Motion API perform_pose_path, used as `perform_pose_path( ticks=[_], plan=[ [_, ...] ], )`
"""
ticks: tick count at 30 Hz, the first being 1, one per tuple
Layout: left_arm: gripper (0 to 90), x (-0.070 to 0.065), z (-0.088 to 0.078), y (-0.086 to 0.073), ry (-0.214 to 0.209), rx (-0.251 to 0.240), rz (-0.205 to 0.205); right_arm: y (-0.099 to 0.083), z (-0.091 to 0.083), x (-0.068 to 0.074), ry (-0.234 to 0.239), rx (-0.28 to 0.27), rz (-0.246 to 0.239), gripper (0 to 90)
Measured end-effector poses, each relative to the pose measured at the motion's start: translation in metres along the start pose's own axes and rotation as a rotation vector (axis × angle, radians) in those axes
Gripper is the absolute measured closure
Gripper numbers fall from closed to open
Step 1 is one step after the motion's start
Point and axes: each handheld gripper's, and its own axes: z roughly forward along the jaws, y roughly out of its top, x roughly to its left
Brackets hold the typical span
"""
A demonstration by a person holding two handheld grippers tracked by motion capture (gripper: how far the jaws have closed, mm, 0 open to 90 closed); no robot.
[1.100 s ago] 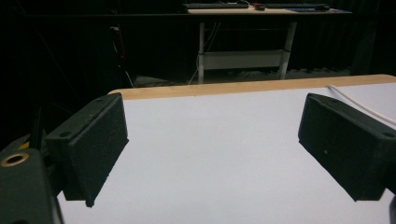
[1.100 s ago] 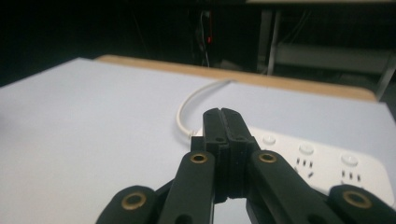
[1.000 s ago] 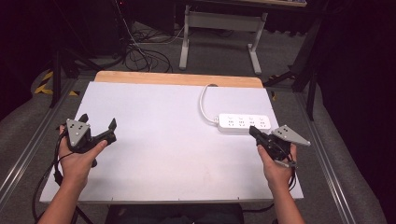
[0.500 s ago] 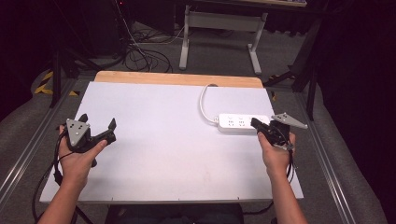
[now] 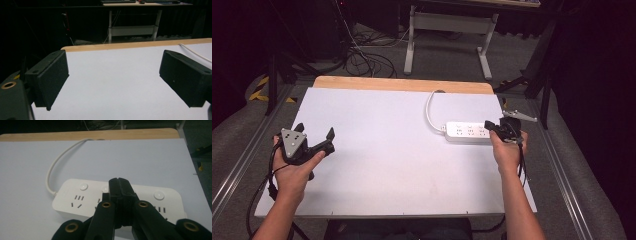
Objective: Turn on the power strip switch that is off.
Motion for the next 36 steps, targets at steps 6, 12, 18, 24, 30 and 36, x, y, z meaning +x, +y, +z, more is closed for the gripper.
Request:
perform_pose_path(
  ticks=[6,12,18,24,30,36],
  plan=[
    [9.2,0.001,-0.001,0.0,0.004,0.005,0.005,0.002,0.013,-0.006,-0.025,0.053,0.012,90.0],
    [9.3,0.001,0.0,-0.001,0.005,0.007,0.004,0.005,0.027,-0.01,-0.048,0.102,0.009,90.0],
    [9.3,0.001,0.0,-0.001,0.008,0.008,0.007,0.007,0.04,-0.014,-0.051,0.139,0.019,90.0],
    [9.4,0.002,0.0,-0.002,0.014,0.009,0.008,0.01,0.056,-0.016,-0.06,0.172,0.02,90.0],
    [9.5,0.002,0.0,-0.003,0.015,0.013,0.008,0.009,0.061,-0.019,-0.067,0.194,0.013,90.0],
    [9.5,0.003,-0.002,-0.002,0.017,0.011,0.007,0.008,0.064,-0.018,-0.068,0.204,0.003,90.0]
  ],
)
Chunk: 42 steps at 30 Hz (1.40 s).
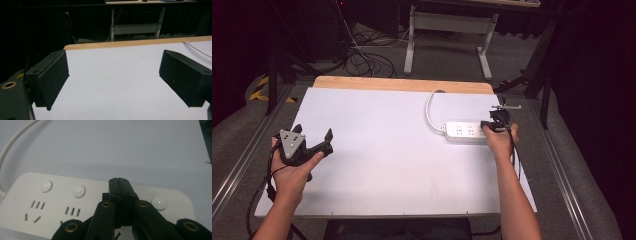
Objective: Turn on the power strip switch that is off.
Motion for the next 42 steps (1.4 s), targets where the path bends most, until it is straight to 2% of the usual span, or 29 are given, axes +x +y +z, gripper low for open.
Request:
perform_pose_path(
  ticks=[8,12,16,18,21,23,28,36,42],
  plan=[
    [9.5,0.0,0.0,0.0,0.001,-0.004,-0.002,0.0,0.002,0.002,-0.015,-0.006,-0.024,90.0],
    [9.6,0.001,-0.001,0.0,0.002,-0.004,0.0,-0.001,0.004,0.006,-0.042,-0.009,-0.044,90.0],
    [9.6,0.0,-0.001,0.0,0.0,-0.002,0.002,-0.001,0.004,0.008,-0.051,-0.004,-0.048,90.0],
    [9.6,0.0,-0.002,0.0,-0.001,-0.001,0.004,-0.002,0.004,0.011,-0.071,-0.004,-0.07,90.0],
    [9.6,0.0,-0.002,0.0,-0.002,-0.003,0.003,-0.003,0.004,0.011,-0.07,-0.01,-0.07,90.0],
    [9.6,0.0,-0.002,0.0,-0.004,-0.003,0.001,-0.004,0.004,0.009,-0.057,-0.013,-0.045,90.0],
    [9.6,0.0,-0.002,0.0,-0.005,-0.003,0.003,-0.005,0.005,0.011,-0.074,-0.02,-0.065,90.0],
    [9.7,0.0,-0.003,0.0,-0.006,-0.002,0.002,-0.007,0.005,0.004,-0.029,-0.029,-0.021,90.0],
    [9.7,0.0,-0.002,0.0,-0.005,-0.004,0.001,-0.007,0.005,0.005,-0.03,-0.029,-0.02,90.0]
  ],
)
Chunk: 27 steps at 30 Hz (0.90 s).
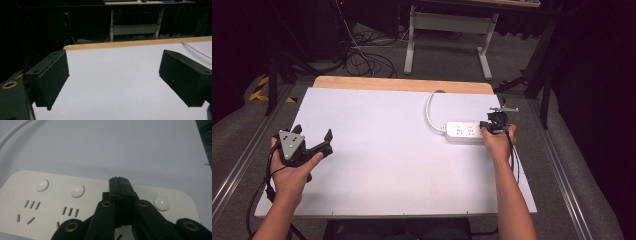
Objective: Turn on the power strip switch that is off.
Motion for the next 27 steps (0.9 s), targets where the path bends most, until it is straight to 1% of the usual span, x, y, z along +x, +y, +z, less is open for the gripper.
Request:
perform_pose_path(
  ticks=[16,19,22,27],
  plan=[
    [9.8,-0.0001,-0.0005,0.0002,-0.001,0.001,0.0,0.0002,0.0,-0.0008,0.005,-0.001,0.001,90.0],
    [9.8,-0.0005,-0.0015,0.0004,0.001,0.001,0.0,0.0001,-0.0009,-0.0004,0.005,0.006,0.005,90.0],
    [9.8,-0.0007,-0.0012,0.0004,0.0,0.001,-0.003,-0.0007,-0.0018,-0.0014,0.014,0.008,0.009,90.0],
    [9.8,-0.0012,-0.0009,0.0003,0.0,-0.001,-0.002,-0.0005,-0.0016,-0.0009,0.01,0.008,0.002,90.0]
  ],
)
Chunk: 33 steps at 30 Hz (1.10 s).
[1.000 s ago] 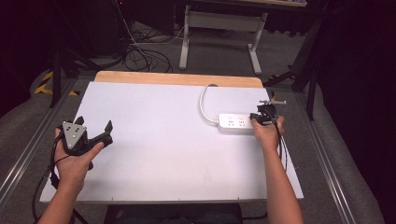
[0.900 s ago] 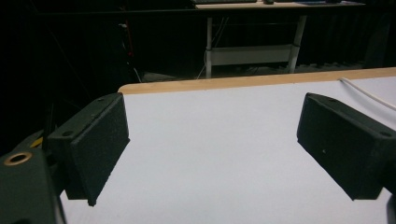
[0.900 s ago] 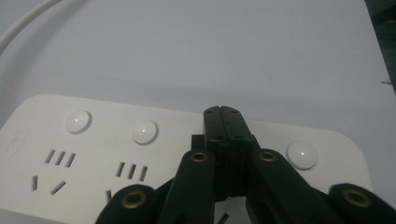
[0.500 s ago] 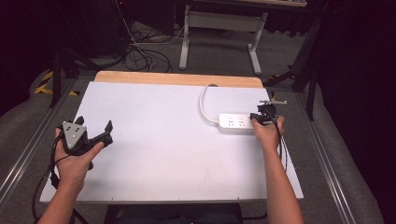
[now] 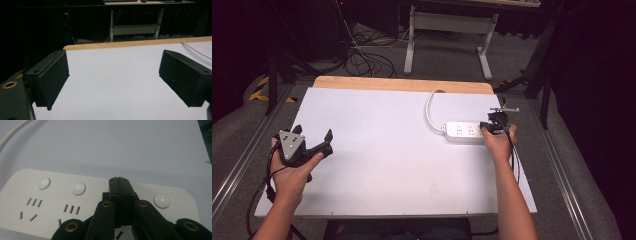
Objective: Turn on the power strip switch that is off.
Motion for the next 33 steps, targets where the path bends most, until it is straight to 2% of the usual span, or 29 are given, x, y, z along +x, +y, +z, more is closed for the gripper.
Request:
perform_pose_path(
  ticks=[33],
  plan=[
    [10.1,-0.0027,0.0025,0.0002,-0.012,0.001,0.009,0.0014,-0.0006,0.0018,-0.012,-0.004,-0.007,90.0]
  ],
)
